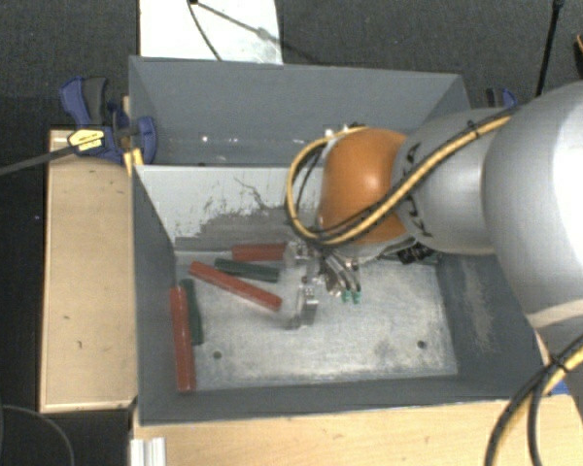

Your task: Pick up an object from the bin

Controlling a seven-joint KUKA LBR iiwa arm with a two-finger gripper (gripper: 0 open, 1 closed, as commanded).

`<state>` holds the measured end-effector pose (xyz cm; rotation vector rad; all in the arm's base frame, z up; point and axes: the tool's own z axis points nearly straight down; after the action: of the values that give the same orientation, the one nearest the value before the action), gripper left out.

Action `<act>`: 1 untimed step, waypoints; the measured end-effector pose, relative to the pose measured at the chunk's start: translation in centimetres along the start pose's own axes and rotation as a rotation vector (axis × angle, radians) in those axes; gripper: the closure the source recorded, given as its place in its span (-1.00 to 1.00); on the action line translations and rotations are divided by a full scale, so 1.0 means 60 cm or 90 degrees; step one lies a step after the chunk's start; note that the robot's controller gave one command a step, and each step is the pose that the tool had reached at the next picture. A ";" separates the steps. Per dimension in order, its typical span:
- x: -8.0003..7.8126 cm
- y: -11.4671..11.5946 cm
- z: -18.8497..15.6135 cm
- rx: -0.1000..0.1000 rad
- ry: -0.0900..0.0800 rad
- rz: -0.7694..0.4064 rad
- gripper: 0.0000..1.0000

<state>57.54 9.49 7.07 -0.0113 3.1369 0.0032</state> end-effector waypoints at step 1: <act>0.065 0.102 0.001 -0.001 0.004 0.015 -1.00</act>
Offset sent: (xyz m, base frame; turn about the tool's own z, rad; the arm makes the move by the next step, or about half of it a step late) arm -0.0375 0.0560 -0.0007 0.0302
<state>53.61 15.56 7.03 0.0269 3.1432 0.0047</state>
